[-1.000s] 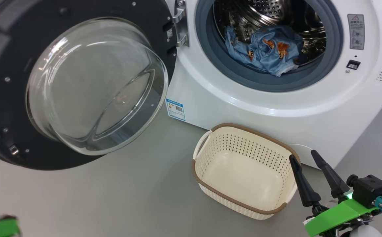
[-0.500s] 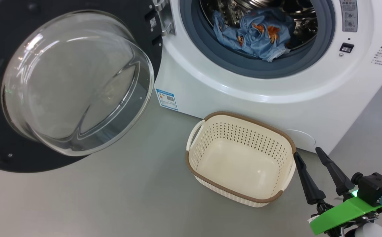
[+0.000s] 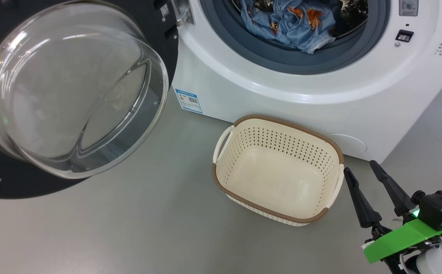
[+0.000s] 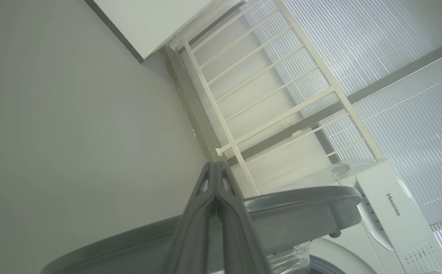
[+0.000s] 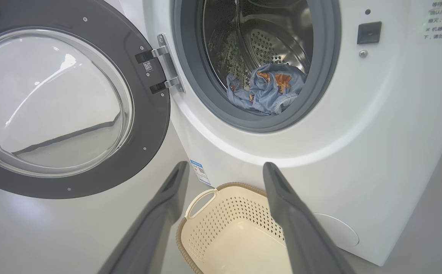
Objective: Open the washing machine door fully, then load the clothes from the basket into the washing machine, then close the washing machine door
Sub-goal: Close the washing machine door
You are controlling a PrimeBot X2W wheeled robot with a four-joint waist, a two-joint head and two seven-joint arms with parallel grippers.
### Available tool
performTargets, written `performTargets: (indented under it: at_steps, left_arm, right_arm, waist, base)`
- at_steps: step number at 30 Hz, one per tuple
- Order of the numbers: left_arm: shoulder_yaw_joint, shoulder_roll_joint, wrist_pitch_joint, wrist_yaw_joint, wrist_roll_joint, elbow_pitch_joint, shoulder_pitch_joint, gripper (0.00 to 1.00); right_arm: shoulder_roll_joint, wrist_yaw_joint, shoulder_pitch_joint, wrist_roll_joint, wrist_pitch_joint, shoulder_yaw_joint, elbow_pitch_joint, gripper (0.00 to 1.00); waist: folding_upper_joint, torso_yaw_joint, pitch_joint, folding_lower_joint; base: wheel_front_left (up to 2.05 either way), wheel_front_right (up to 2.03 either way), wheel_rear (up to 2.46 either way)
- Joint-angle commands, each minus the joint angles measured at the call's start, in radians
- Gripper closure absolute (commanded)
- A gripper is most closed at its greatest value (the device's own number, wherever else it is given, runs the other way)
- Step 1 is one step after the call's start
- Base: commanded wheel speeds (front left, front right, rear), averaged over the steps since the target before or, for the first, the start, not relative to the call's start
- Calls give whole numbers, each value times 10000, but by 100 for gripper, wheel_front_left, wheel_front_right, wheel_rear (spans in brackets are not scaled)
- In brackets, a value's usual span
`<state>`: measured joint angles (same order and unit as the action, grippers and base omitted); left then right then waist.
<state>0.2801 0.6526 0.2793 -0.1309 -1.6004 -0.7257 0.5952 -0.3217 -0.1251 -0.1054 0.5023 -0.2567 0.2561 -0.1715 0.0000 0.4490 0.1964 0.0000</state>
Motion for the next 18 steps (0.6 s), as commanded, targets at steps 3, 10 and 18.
performTargets:
  at_steps: [3,10,18]
  left_arm:
    - [-18,813,765,2,-100,-81,507,100]
    - [-332,962,1849,2,-167,-485,703,100]
    - [-476,1011,2100,2,-27,-576,816,100]
  right_arm:
    - [-255,-56,-176,9,-51,182,264,0]
    - [-397,-56,-219,28,-51,249,327,0]
    - [-434,-56,-254,-3,-51,245,356,0]
  waist:
    - [0,-25,63,0]
    - [0,-130,177,0]
    - [0,-206,265,0]
  base:
    - [0,0,0]
    - [0,0,0]
    - [0,0,0]
